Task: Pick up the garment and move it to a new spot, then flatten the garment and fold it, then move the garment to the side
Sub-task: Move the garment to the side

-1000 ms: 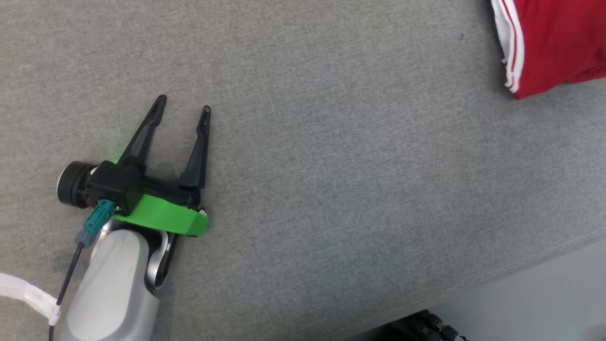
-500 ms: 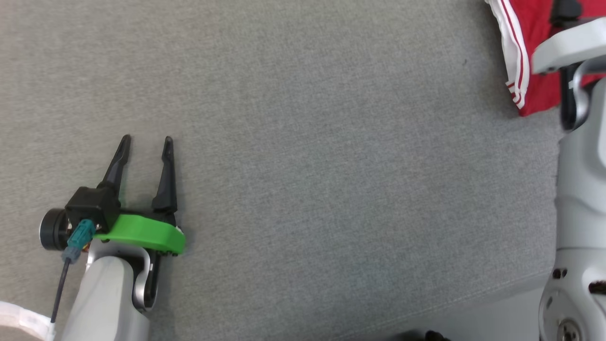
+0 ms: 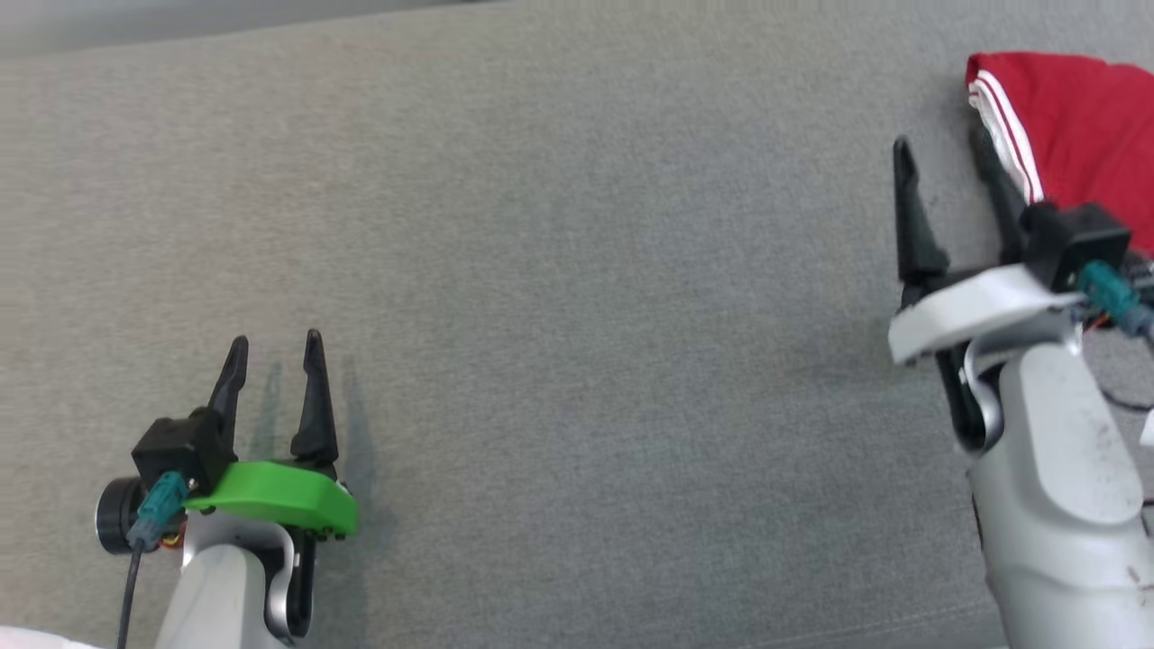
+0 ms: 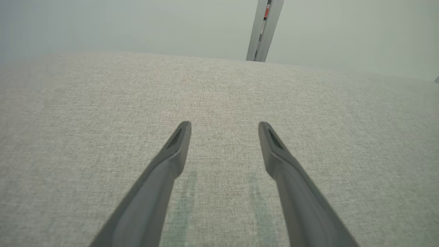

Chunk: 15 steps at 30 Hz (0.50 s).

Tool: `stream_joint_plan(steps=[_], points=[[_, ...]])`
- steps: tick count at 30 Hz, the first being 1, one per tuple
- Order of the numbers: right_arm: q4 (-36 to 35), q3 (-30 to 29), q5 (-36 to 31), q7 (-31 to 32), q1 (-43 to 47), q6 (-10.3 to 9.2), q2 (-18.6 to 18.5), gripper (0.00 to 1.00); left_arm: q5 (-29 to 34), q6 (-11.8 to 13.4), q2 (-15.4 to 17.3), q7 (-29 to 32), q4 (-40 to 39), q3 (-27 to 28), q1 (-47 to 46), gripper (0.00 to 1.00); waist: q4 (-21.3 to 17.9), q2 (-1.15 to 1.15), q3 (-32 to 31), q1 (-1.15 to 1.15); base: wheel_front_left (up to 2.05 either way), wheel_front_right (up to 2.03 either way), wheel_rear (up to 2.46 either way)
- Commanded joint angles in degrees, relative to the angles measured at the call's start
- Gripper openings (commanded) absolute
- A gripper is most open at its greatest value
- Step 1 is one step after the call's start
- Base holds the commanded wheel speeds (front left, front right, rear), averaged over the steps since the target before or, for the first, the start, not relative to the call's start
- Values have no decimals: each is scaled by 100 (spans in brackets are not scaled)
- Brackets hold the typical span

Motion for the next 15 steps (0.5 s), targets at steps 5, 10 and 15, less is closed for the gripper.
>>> stream_joint_plan(steps=[5, 10, 15], points=[[129, 165, 312, -22, 650, -11, -26, 100, 33, 19, -81, 2, 65, 82, 303, 100, 522, 0, -736, 0, 0, 0, 0], [88, 283, 509, -22, 1175, -11, -26, 100, 3, 19, -113, 2, 72, 134, 578, 100, 615, 0, -1023, 0, 0, 0, 0], [61, 399, 664, -22, 1611, -11, -25, 100, -4, 19, -128, 2, 57, 218, 828, 100, 656, 0, -1310, 0, 0, 0, 0]])
